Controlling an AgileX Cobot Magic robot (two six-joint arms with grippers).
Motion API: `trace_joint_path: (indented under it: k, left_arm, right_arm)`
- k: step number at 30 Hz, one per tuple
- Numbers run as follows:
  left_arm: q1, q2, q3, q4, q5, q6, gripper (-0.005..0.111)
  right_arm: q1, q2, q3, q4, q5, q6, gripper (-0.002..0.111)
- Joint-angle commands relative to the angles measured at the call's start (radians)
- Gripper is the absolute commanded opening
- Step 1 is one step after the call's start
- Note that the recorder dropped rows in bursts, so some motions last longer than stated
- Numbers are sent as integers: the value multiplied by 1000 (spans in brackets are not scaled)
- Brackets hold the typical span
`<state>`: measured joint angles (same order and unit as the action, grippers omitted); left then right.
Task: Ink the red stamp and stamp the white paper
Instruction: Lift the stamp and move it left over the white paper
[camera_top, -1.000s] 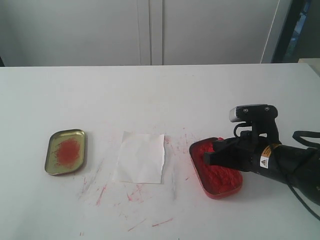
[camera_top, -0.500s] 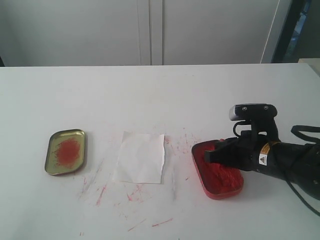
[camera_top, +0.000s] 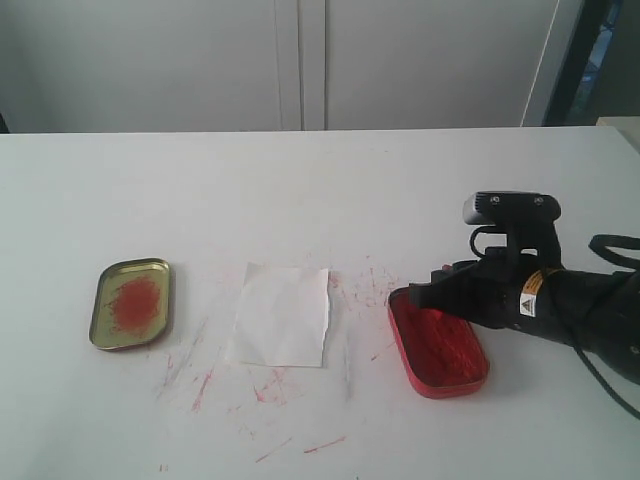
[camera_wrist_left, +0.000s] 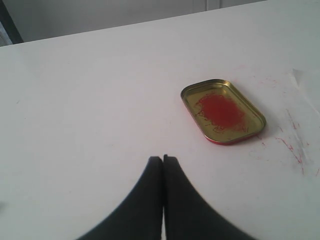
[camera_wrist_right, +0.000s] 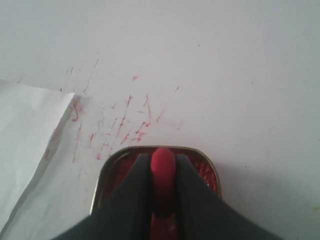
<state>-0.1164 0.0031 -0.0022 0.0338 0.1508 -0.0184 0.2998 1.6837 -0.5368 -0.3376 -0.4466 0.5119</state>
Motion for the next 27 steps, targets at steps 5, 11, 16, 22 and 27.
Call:
trace_joint_path:
  k: [5, 11, 16, 22, 27]
  left_arm:
    - [-8, -3, 2, 0, -1, -3, 0]
    - [-8, -3, 2, 0, -1, -3, 0]
    - [-8, -3, 2, 0, -1, -3, 0]
    - [-8, -3, 2, 0, -1, -3, 0]
    - [-8, -3, 2, 0, -1, -3, 0]
  right_arm:
    - [56, -45, -7, -171, -130, -9, 0]
    - [189, -51, -124, -171, -65, -42, 0]
    - [315, -8, -274, -171, 26, -42, 0]
    - [392, 115, -372, -169, 96, -123, 0]
    - [397, 180, -387, -168, 73, -125, 0]
